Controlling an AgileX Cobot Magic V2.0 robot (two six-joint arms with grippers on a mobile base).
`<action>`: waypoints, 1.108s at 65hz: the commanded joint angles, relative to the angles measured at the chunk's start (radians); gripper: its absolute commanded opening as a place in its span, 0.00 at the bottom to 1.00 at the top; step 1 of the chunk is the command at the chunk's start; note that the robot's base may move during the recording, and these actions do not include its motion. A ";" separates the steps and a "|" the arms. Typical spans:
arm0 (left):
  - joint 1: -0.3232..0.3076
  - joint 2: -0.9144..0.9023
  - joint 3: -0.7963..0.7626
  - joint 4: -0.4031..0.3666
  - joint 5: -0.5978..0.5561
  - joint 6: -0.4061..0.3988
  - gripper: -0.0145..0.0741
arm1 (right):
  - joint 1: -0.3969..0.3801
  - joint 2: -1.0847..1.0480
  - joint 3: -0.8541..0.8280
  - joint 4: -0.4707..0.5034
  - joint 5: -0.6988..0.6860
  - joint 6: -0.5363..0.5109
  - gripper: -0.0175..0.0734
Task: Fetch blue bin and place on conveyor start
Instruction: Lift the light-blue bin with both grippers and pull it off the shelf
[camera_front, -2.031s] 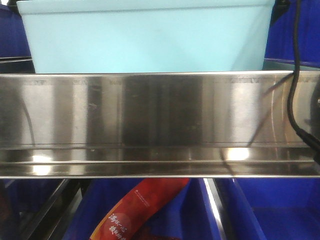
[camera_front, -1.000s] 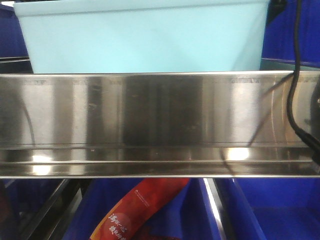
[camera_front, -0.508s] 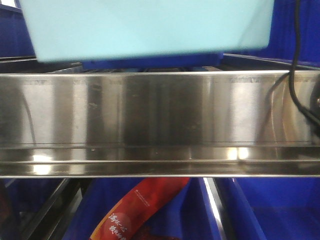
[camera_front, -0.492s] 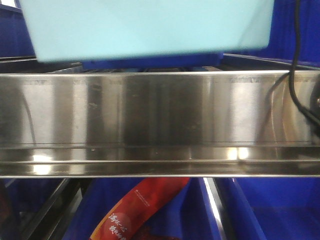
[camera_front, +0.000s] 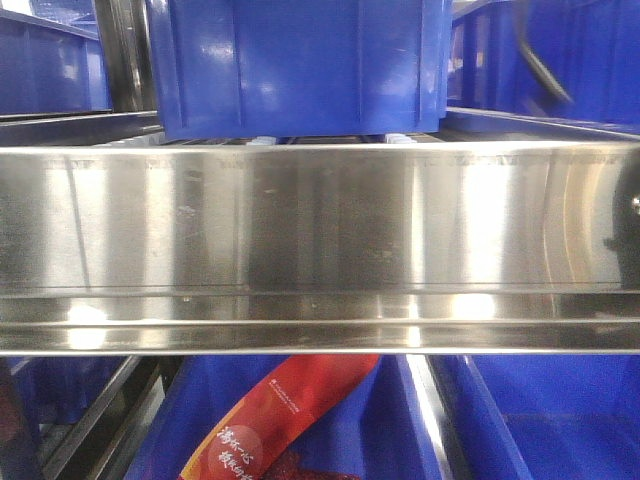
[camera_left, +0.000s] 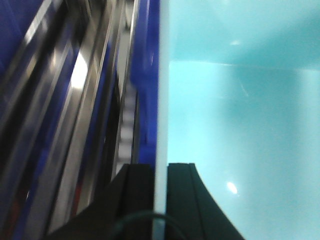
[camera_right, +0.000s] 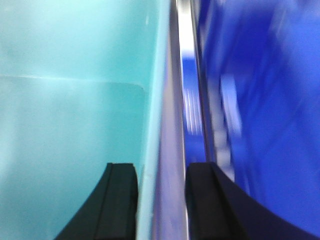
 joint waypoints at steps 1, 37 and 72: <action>-0.025 -0.026 -0.053 -0.052 -0.026 -0.009 0.04 | 0.024 -0.018 -0.057 -0.022 -0.043 0.034 0.02; -0.026 -0.033 -0.109 -0.031 -0.026 0.010 0.04 | 0.033 -0.033 -0.111 -0.064 -0.043 0.032 0.02; -0.026 -0.009 -0.101 -0.030 -0.026 0.027 0.04 | 0.033 -0.035 -0.107 -0.058 -0.043 0.034 0.02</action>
